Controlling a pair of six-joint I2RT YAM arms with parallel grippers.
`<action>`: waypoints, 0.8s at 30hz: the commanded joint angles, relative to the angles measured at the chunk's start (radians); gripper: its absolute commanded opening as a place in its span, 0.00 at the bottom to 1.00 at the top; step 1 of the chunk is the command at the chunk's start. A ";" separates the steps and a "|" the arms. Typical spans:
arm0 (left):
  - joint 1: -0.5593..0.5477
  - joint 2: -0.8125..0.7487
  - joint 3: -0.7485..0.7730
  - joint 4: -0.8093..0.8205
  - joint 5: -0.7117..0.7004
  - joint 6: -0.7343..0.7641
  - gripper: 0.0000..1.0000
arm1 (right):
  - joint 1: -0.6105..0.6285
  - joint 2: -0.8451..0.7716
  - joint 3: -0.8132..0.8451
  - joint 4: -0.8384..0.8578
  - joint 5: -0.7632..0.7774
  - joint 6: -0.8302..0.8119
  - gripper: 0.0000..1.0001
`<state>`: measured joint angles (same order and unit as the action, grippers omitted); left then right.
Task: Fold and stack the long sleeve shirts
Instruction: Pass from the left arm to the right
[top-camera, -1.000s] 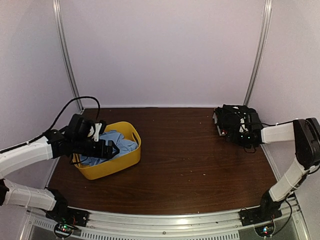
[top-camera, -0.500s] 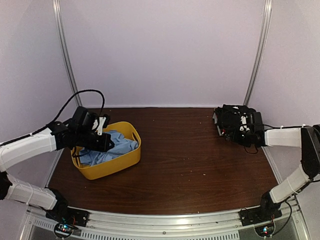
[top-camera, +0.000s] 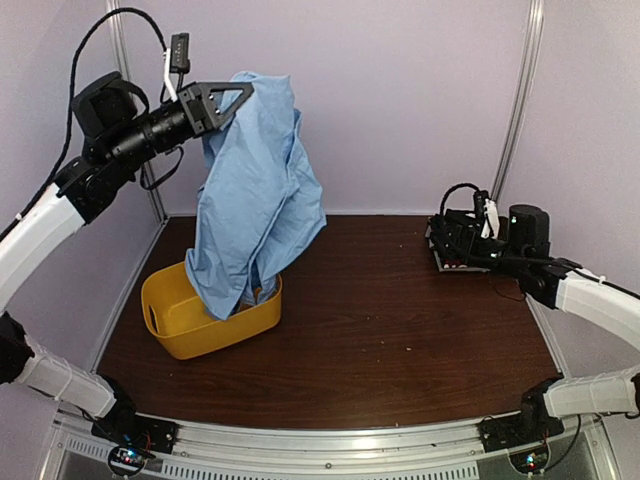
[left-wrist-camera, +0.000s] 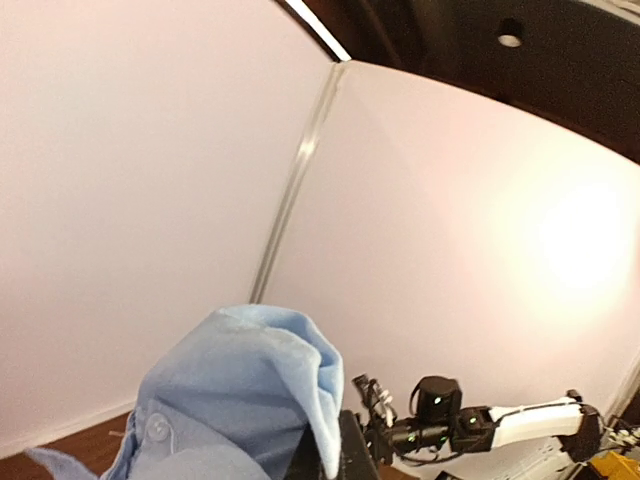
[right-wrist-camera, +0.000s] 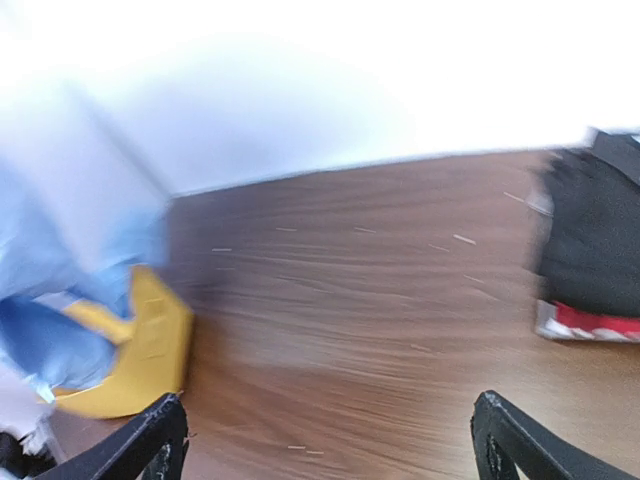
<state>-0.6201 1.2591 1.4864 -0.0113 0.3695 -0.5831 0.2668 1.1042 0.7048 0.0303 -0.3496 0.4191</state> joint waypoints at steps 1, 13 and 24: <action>-0.096 0.210 0.183 0.204 0.210 -0.087 0.00 | 0.125 -0.084 0.006 0.187 -0.186 0.018 1.00; -0.205 0.525 0.397 0.243 0.331 -0.153 0.00 | 0.325 -0.012 0.036 0.380 -0.286 -0.006 1.00; -0.190 0.531 0.303 0.167 0.287 -0.087 0.00 | 0.337 0.053 0.159 0.084 0.074 -0.106 0.00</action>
<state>-0.8207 1.8263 1.8248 0.1257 0.6765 -0.7105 0.6109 1.2106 0.8139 0.2790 -0.5175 0.3584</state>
